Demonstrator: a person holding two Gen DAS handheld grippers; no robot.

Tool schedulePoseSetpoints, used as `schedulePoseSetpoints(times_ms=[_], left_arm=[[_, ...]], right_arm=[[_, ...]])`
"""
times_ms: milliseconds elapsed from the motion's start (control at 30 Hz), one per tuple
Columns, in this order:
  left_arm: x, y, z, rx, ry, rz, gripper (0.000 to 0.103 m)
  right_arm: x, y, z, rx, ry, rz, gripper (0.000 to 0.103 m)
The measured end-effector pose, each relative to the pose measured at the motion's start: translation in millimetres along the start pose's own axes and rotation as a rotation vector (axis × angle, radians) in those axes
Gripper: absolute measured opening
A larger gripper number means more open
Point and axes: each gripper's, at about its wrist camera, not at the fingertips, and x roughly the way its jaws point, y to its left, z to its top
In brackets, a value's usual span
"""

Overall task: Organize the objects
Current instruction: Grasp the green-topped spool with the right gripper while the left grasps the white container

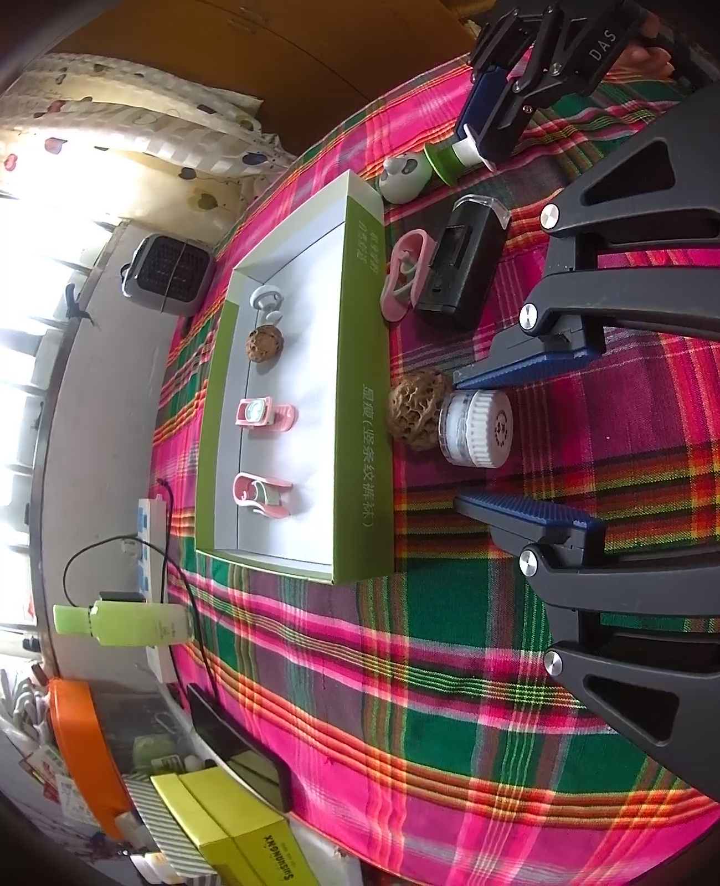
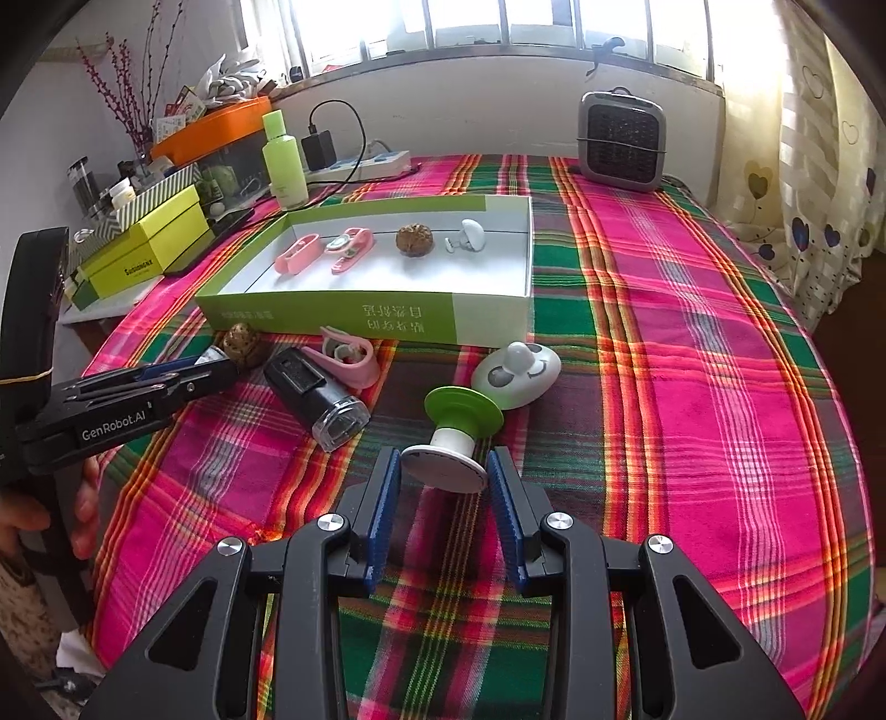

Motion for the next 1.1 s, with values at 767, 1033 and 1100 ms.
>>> schedulePoseSetpoints(times_ms=[767, 1033, 1100], left_arm=[[3, -2, 3, 0.01, -0.001, 0.01, 0.033], [3, 0, 3, 0.005, -0.002, 0.016, 0.026], [3, 0, 3, 0.004, -0.003, 0.017, 0.026]], right_arm=[[19, 3, 10, 0.012, 0.029, -0.019, 0.035], [17, 3, 8, 0.011, 0.027, -0.014, 0.035], [17, 3, 8, 0.008, 0.026, -0.012, 0.035]])
